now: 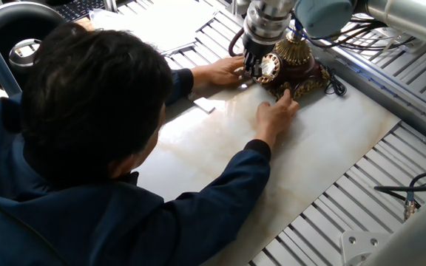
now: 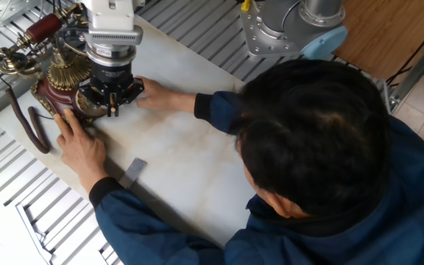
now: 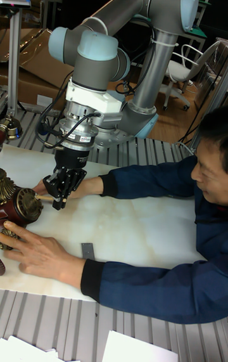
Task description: Dial a number on an old rotary phone
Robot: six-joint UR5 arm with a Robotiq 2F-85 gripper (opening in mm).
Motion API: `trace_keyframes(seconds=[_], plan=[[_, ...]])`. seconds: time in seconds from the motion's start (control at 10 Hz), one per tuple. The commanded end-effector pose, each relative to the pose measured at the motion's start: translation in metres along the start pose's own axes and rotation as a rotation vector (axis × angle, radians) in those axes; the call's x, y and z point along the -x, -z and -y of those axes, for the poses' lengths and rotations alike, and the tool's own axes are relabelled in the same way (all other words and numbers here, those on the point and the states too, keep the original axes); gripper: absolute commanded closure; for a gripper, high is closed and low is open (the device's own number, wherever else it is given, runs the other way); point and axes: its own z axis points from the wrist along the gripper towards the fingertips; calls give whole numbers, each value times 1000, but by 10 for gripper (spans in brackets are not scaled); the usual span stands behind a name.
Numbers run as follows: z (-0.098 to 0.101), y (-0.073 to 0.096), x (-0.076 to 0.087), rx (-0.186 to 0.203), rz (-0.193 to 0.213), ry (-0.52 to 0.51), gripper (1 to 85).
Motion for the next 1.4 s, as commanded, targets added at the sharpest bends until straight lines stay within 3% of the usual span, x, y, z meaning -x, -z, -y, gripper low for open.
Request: trace_keyframes(seconds=[0.0,0.4,0.9,1.3], plan=[[5,1,1,-6,21,0,837],[5,-4,11,-30,28,-27,837],[20,-15,27,-67,63,-40,837],[32,-25,30,-96,55,-33,837]])
